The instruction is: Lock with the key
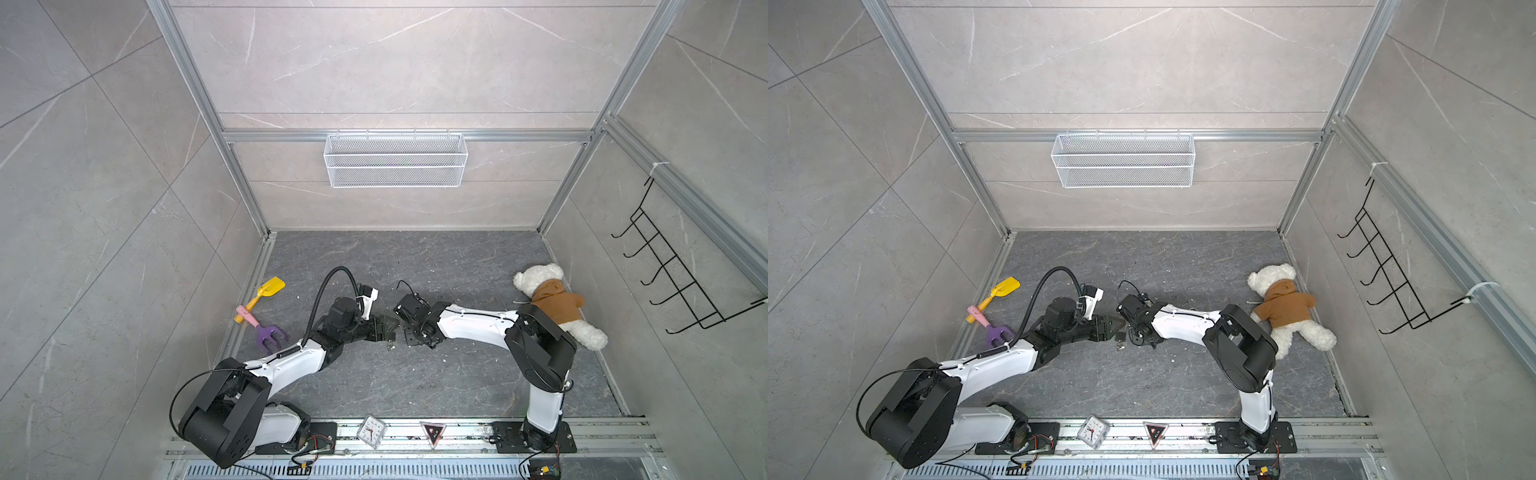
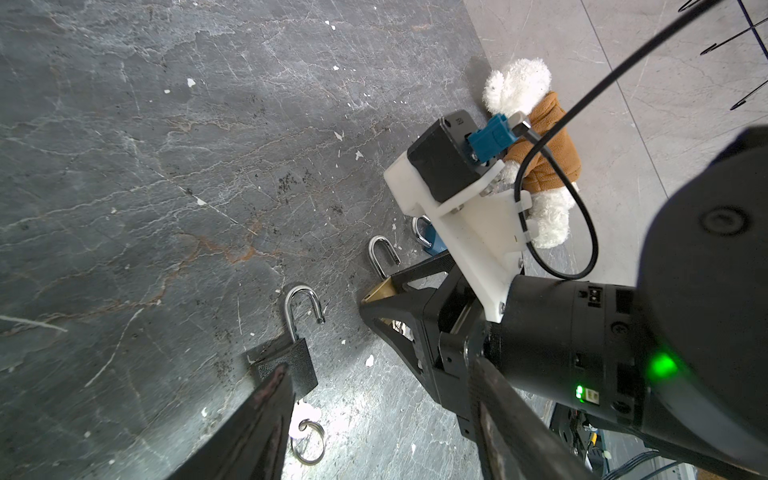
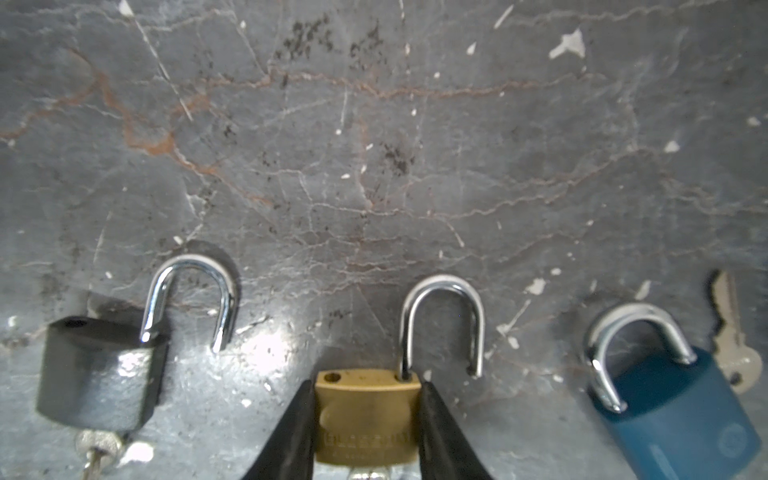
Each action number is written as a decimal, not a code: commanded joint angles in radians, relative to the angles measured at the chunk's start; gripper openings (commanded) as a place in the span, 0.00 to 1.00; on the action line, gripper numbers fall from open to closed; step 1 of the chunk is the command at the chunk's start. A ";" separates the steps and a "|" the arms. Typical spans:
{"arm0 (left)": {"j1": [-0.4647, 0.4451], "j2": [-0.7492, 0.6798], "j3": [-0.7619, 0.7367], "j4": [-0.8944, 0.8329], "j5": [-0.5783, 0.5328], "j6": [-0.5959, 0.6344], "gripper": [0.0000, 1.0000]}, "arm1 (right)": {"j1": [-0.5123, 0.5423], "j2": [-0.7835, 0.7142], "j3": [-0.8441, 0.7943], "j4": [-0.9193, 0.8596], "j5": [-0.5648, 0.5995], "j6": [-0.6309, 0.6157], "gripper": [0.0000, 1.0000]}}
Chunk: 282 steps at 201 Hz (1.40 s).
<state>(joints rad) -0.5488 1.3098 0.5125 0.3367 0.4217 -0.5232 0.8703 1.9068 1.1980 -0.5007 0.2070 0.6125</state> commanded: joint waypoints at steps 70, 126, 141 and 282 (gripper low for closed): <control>0.004 0.082 0.039 0.044 0.004 -0.020 0.65 | 0.006 -0.182 -0.131 0.118 -0.006 -0.243 0.35; 0.003 0.121 0.051 0.149 0.071 -0.090 0.62 | 0.002 -0.304 -0.198 0.206 -0.139 -0.394 0.35; 0.004 0.129 0.053 0.194 0.102 -0.114 0.61 | 0.003 -0.314 -0.197 0.214 -0.173 -0.411 0.35; -0.010 0.271 0.144 0.340 0.245 -0.244 0.45 | 0.002 -0.389 -0.184 0.203 -0.242 -0.428 0.35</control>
<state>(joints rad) -0.5514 1.5623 0.6163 0.6033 0.6151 -0.7391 0.8703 1.5349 1.0039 -0.2951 -0.0235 0.2047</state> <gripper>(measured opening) 0.458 0.373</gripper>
